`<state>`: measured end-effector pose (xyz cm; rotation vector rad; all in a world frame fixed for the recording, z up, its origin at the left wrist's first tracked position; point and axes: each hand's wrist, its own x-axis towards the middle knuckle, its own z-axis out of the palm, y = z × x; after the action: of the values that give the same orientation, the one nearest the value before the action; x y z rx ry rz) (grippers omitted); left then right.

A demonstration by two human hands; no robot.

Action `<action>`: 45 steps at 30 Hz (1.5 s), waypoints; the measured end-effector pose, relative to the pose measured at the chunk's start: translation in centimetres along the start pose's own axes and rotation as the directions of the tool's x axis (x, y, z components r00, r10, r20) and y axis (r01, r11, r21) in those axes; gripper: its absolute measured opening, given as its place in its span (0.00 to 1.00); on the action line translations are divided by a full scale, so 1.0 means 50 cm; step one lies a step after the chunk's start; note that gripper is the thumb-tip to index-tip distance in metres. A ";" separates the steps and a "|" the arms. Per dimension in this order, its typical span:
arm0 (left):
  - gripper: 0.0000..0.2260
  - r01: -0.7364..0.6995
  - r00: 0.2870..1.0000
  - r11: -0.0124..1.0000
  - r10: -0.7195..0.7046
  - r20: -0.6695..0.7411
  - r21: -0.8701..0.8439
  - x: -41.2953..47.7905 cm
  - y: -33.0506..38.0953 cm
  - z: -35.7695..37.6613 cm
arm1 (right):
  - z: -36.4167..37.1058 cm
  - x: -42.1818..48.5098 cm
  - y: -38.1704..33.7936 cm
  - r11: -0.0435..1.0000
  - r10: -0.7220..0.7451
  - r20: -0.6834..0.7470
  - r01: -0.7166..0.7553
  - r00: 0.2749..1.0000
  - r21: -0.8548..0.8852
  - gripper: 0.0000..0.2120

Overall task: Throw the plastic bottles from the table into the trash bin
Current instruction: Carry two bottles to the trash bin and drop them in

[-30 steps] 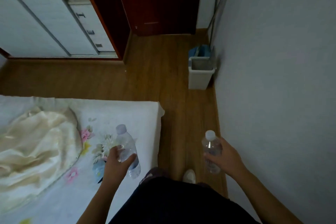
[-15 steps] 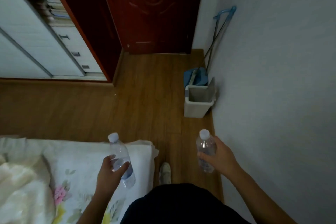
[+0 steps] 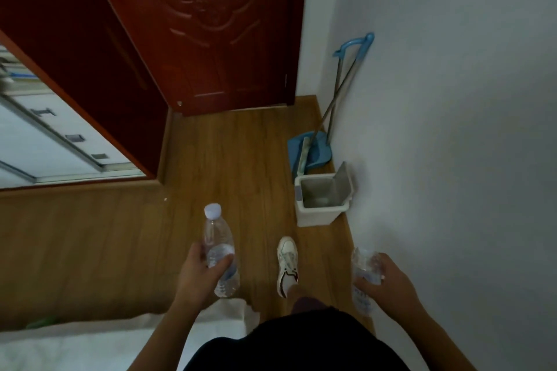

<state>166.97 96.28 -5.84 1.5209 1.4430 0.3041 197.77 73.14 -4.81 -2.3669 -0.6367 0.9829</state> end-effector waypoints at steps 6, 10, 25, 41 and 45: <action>0.19 0.076 0.991 0.997 -0.078 -0.112 -0.024 0.168 0.073 -0.038 | -0.006 0.226 -0.182 0.999 -0.036 0.071 0.035 0.997 0.022 0.16; 0.18 0.091 0.971 0.995 -0.100 -0.216 -0.049 0.268 0.123 -0.090 | -0.014 0.360 -0.349 0.976 -0.212 0.211 0.220 0.954 -0.012 0.24; 0.24 0.040 0.997 0.998 -0.037 -0.062 0.048 0.708 0.299 -0.149 | -0.016 0.649 -0.635 0.972 -0.234 0.133 0.226 0.963 0.068 0.28; 0.25 -0.473 0.633 0.825 0.072 0.771 0.311 1.122 0.699 0.134 | 0.066 0.543 -0.607 0.743 0.619 -0.354 -0.378 0.701 0.552 0.29; 0.25 -0.578 0.463 0.751 -0.021 0.886 0.320 1.051 0.714 0.209 | 0.101 0.499 -0.593 0.640 0.719 -0.338 -0.388 0.608 0.663 0.29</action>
<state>210.69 143.52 -6.10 1.9994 0.4032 -0.7427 203.04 111.80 -2.92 -2.1677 0.6456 0.4799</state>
